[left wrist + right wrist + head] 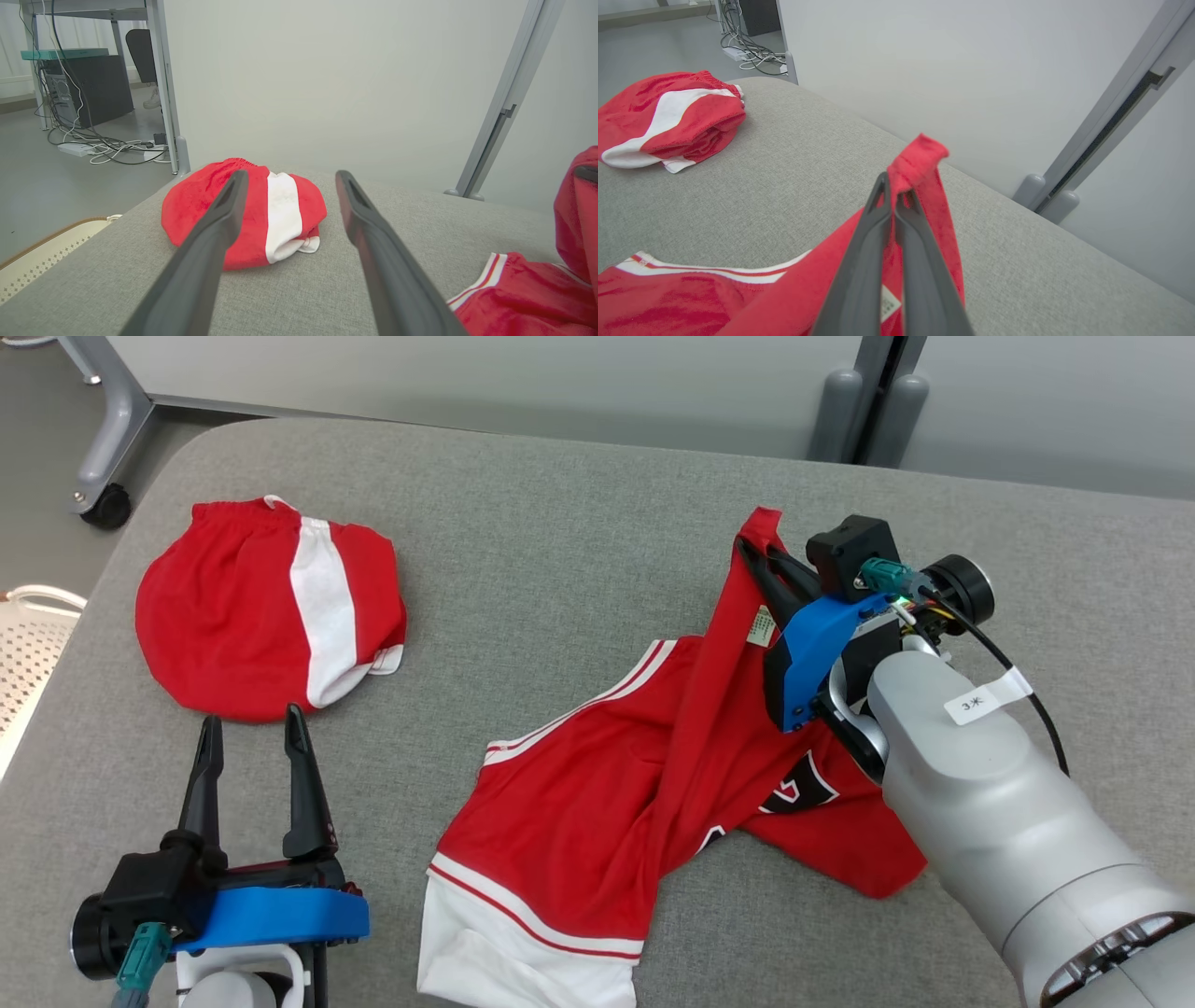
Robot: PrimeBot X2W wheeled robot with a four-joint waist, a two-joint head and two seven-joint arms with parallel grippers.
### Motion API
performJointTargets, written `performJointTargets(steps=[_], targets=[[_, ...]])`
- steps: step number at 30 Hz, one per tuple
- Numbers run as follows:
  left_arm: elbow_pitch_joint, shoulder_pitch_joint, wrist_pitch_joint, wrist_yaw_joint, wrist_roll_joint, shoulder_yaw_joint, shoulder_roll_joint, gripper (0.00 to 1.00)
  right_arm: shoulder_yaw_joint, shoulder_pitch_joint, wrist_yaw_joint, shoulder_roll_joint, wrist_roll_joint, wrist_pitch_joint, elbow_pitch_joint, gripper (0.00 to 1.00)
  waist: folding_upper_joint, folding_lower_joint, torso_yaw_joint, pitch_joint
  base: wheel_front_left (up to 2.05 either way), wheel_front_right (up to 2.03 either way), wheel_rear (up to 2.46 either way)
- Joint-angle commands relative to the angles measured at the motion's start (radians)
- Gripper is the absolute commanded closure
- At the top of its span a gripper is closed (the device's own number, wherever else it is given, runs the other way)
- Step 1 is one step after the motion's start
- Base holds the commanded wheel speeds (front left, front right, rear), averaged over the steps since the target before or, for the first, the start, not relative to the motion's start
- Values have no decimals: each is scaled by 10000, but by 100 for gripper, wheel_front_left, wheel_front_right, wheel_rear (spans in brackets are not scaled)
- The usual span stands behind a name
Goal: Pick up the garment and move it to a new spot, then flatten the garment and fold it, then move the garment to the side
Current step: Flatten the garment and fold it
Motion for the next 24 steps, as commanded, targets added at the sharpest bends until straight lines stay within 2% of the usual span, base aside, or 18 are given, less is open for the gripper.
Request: performJointTargets(steps=[1, 5, 10, 18, 24], targets=[[-24, 26, -27, 3, 26, 41, -5, 0, -41, -173, 1, 12, 25, -78, -109, 100, 0, 0, -92, -83, 0, 0, 0], [-94, 162, -27, -18, 94, 148, -6, 0, -388, -41, 1, -3, 86, -122, -862, 100, 0, 0, -358, -228, 0, 0, 0], [-142, 383, -27, -20, 137, 310, -5, 0, -1118, 1022, 1, -155, -45, -119, -2401, 100, 0, 0, -855, -392, 0, 0, 0], [-152, 676, -27, -96, 235, 550, -3, 0, -1985, 3633, 1, -256, -396, -120, -4984, 100, 0, 0, -1708, -620, 0, 0, 0], [-147, 832, -27, -121, 298, 651, -3, 0, -2824, 5697, 1, -365, -417, -121, -6342, 100, 0, 0, -2248, -769, 0, 0, 0]])
